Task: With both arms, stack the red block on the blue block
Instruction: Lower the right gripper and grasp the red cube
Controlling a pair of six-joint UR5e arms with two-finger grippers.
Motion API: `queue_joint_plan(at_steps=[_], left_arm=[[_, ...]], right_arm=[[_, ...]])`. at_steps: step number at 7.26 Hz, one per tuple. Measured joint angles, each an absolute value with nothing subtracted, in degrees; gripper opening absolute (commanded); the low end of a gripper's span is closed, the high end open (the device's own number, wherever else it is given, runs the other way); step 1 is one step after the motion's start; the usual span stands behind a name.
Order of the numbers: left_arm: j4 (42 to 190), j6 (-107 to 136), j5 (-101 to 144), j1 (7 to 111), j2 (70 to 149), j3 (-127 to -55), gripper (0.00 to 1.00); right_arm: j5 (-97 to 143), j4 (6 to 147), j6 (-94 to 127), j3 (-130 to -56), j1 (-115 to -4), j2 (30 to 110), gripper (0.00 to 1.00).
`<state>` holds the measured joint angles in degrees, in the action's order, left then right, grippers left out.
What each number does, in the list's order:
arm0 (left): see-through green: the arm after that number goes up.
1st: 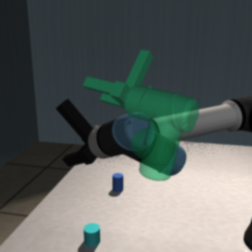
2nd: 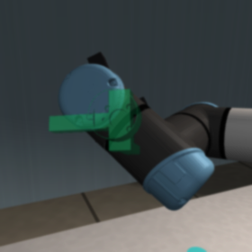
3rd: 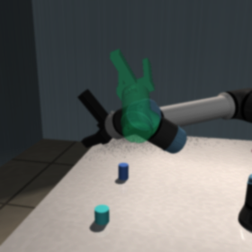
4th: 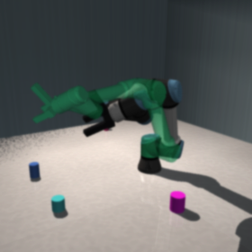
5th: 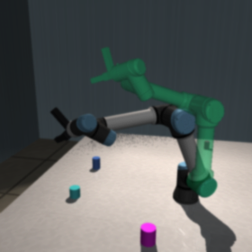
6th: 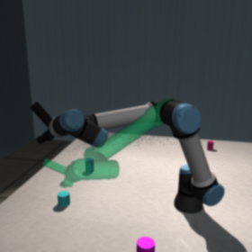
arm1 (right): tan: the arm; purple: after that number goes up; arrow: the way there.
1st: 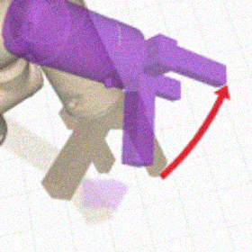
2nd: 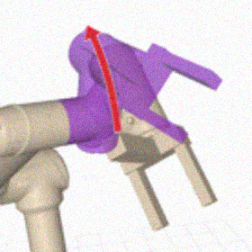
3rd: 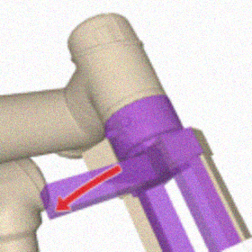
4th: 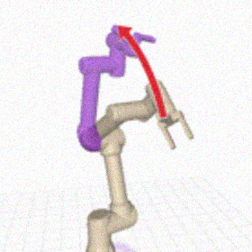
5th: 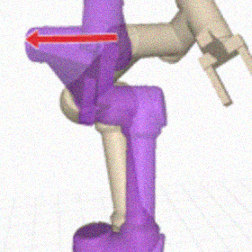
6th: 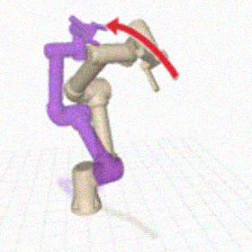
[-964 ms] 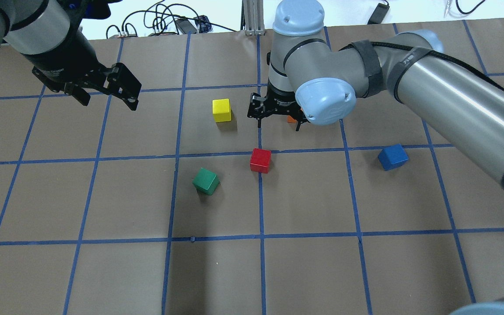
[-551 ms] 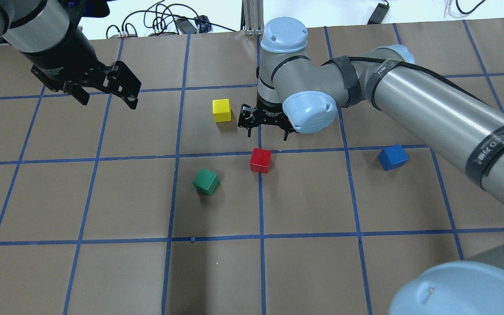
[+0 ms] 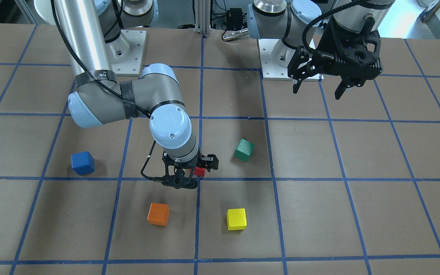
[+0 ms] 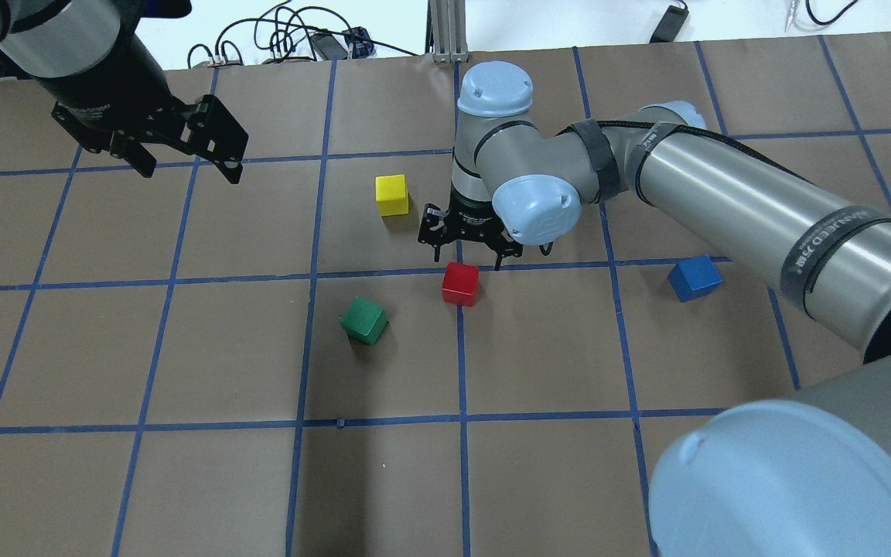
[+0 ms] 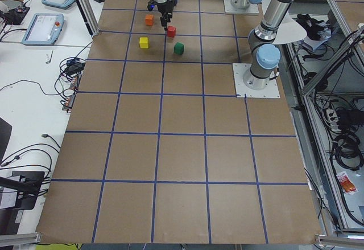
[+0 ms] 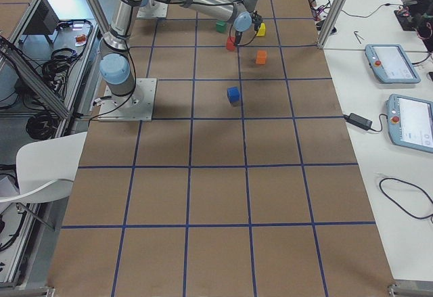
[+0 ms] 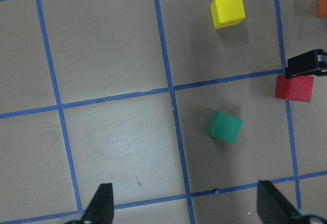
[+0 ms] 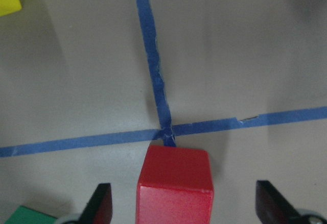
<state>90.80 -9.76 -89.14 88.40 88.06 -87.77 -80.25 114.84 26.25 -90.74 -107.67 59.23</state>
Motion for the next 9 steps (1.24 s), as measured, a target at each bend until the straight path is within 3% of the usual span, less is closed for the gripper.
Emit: queue_joint_plan(at_steps=[1,2,5,9], left_arm=[[90.9,-9.8,-89.2,88.4,88.1,-87.8,1.0],[90.9,-9.8,-89.2,88.4,88.1,-87.8,1.0],[90.9,-9.8,-89.1,88.4,88.0,-87.8,1.0],[90.9,-9.8,-89.1,88.4,88.0,-87.9,1.0]], right_arm=[[-79.9,114.6,26.3,-90.8,-107.7,58.7,1.0],[-79.3,114.5,26.6,-90.8,-107.7,58.3,0.92],[-77.8,114.5,28.8,-91.4,-107.7,58.1,0.02],[-77.6,114.3,28.2,-91.3,-107.7,59.0,0.0]])
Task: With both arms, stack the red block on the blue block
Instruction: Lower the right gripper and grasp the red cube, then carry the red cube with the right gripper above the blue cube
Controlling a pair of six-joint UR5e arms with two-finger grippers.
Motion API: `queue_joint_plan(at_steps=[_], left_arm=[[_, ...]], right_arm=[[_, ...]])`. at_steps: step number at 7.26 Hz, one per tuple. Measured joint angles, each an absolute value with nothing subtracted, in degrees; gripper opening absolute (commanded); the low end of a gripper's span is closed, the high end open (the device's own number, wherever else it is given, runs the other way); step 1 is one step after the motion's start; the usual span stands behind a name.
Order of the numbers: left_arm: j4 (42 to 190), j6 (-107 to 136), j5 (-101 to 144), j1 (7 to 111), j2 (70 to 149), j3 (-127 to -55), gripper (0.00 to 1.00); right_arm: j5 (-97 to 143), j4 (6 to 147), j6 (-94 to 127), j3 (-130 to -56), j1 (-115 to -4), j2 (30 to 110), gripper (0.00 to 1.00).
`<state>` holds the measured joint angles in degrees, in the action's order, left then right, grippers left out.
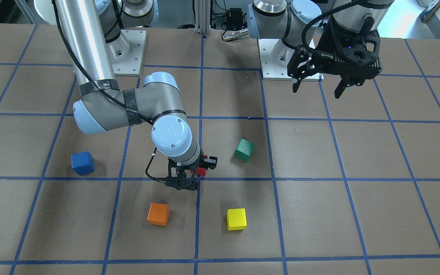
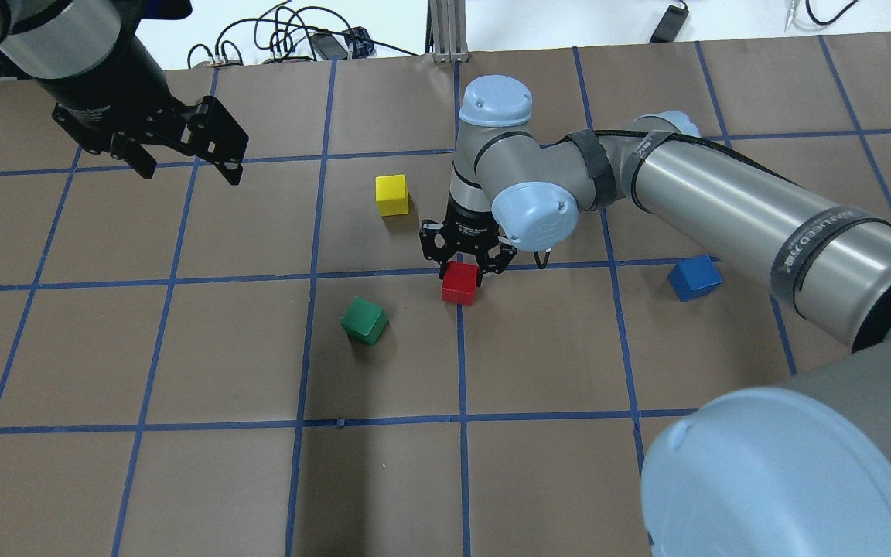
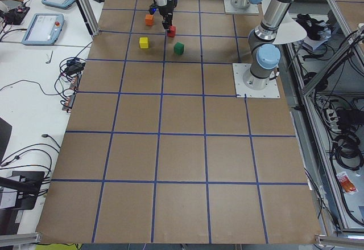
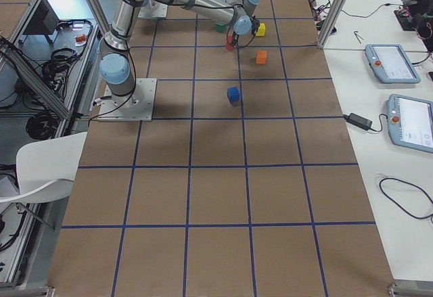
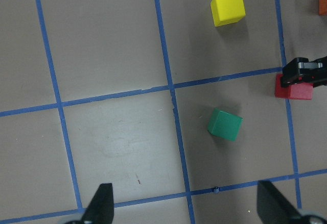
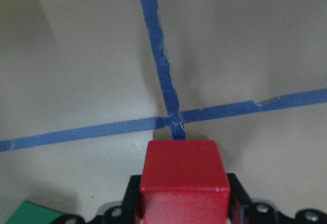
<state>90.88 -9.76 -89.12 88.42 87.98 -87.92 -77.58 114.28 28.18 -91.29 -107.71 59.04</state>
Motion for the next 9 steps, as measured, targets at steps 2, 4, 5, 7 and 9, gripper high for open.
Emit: queue_joint_plan(at_steps=[2,4,5,7,9], left_arm=[[90.9,-9.8,-89.1,88.4,88.0,-87.9,1.0],[90.9,-9.8,-89.1,88.4,88.0,-88.0,1.0],[90.9,-9.8,-89.1,88.4,87.9,-88.0,1.0],[90.9,-9.8,-89.1,88.4,87.8,-88.1,1.0],[90.9,-9.8,-89.1,88.4,87.6,-88.3,1.0]], right_arm=[[-78.7,110.3,27.2,-90.2,-106.7,62.7,0.0],[-82.3,100.6,24.9,-86.4,-102.7,65.6,0.0],[-84.1,95.4,22.2,-84.2,-100.2,66.9,0.0],[-88.7,88.9,13.7,-82.7,-95.5,69.4,0.0],[-90.2,87.0,2.2,-84.0,-90.8,71.6,0.0]])
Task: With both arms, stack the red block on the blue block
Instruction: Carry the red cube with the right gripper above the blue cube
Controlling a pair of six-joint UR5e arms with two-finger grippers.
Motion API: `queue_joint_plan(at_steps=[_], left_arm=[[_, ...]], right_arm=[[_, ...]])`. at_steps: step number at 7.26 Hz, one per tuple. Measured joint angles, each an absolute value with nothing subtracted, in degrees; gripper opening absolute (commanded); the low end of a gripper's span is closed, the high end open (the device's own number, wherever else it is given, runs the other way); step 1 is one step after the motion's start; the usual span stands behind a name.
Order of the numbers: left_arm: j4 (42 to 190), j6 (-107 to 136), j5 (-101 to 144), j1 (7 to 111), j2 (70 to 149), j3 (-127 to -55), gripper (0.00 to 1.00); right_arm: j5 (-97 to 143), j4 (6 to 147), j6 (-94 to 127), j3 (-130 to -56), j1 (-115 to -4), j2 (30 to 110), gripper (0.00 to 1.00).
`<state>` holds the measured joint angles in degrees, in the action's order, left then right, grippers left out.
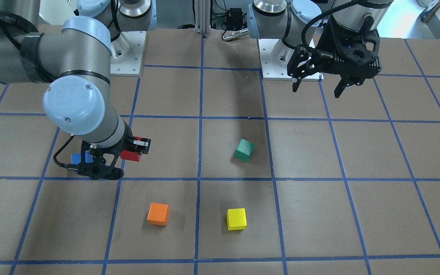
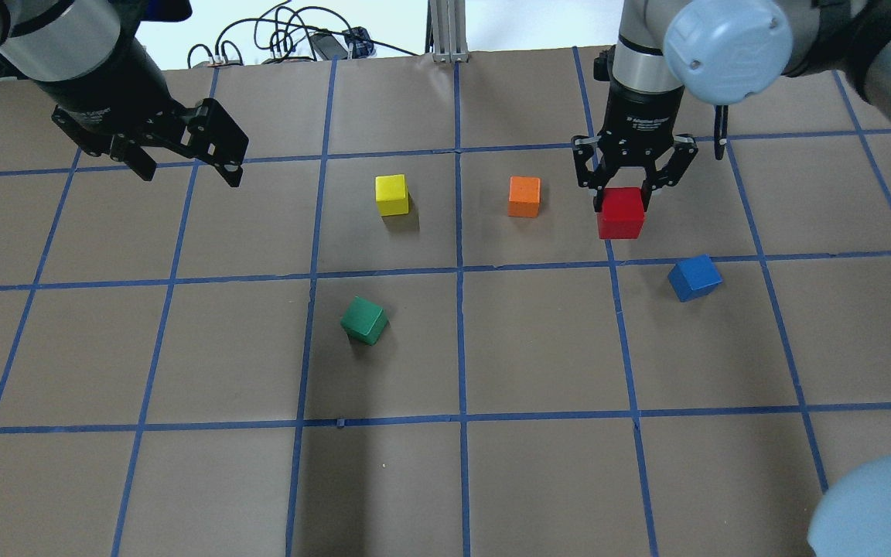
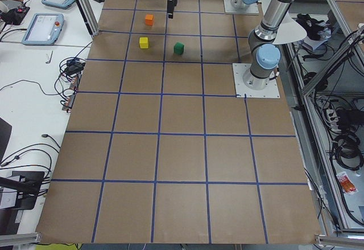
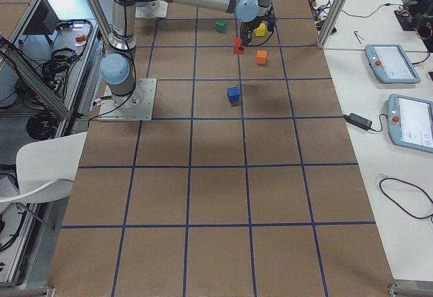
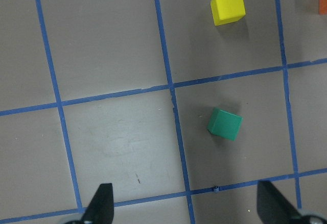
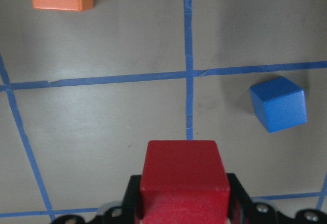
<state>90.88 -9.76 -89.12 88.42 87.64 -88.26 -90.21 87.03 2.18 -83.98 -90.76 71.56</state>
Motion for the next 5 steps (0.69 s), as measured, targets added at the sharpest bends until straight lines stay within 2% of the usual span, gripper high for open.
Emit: queue_joint_plan(at_steps=[3,5], left_arm=[[90.9,-9.8,-89.1,88.5,87.6,-88.5,1.0],[90.9,-9.8,-89.1,88.6,87.7,-88.6,1.0]], right_arm=[[-90.2,90.5,-18.4,-90.1,-80.2,73.1,0.0],[-90.1,96.4,-26.2,-93.8,-77.9,72.9,0.0]])
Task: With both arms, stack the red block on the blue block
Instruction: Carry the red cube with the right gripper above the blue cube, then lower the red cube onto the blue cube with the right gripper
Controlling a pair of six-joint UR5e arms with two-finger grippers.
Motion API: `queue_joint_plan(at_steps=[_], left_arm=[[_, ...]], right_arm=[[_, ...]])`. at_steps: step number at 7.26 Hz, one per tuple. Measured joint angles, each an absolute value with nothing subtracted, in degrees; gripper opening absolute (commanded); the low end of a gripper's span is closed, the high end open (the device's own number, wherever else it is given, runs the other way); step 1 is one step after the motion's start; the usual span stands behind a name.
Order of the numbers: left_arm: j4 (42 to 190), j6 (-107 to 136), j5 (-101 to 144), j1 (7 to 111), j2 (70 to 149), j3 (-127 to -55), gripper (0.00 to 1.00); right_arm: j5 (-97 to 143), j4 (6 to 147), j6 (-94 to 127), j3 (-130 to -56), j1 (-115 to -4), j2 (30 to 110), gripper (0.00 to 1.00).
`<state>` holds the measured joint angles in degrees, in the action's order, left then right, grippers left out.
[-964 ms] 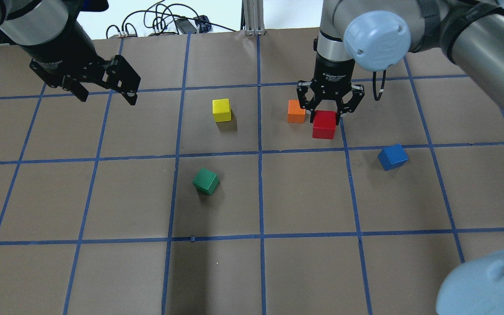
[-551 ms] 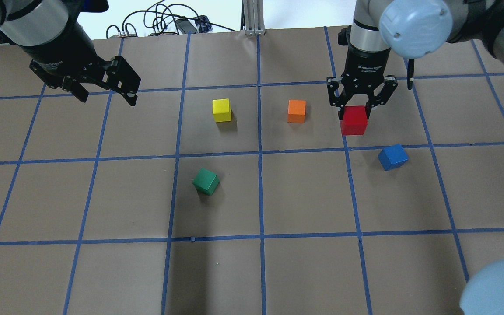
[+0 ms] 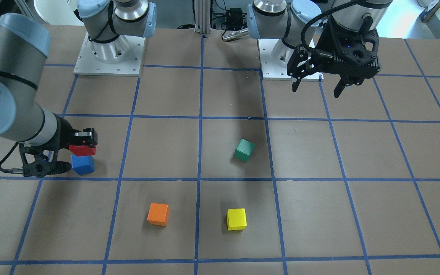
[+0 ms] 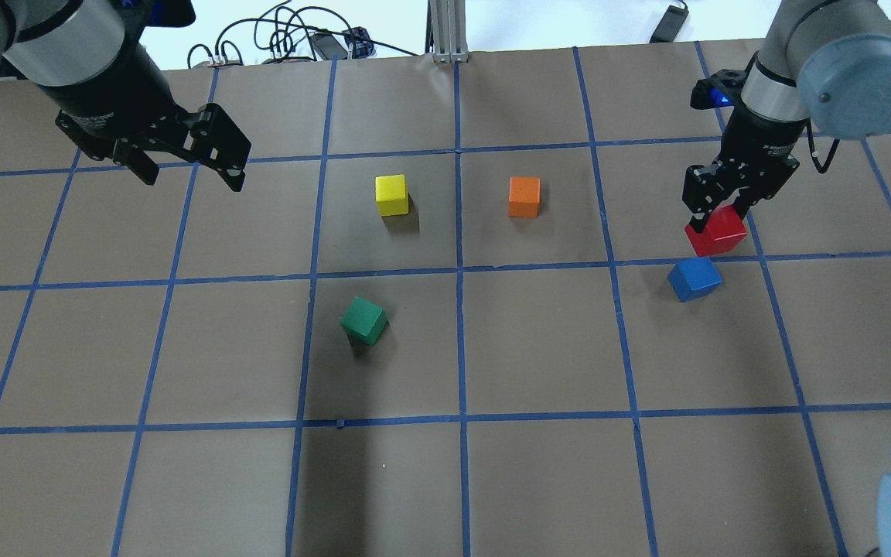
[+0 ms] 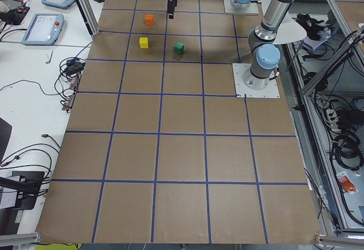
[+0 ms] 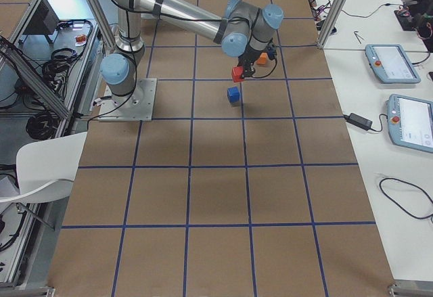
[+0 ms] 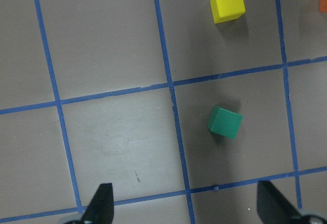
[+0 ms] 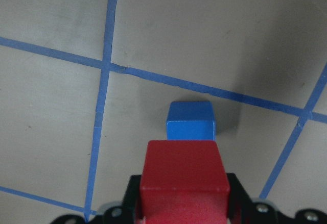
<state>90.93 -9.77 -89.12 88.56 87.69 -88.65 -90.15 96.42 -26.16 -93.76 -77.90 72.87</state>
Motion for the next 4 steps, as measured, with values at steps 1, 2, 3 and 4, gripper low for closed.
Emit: queue_joint_plan(at_steps=[1,2,3,4], left_arm=[[90.9,-9.8,-89.1,88.6,87.7,-88.7,1.0],[91.0,-9.8,-89.1,88.6,87.6,-88.9,1.0],[91.0,-9.8,-89.1,88.6,87.5,-89.0,1.0],[90.9,-9.8,-89.1,88.6,87.5,-89.1,1.0]], right_arm=[[-90.2,98.3,-27.4,-95.5,-77.6,72.7,0.0],[-90.2,99.2,-27.9,-96.8,-77.5,72.6,0.0],[-90.2,99.7,-28.1,-97.6,-77.5,72.6,0.0],[-90.2,100.2,-28.1,-97.9,-77.4,72.5,0.0]])
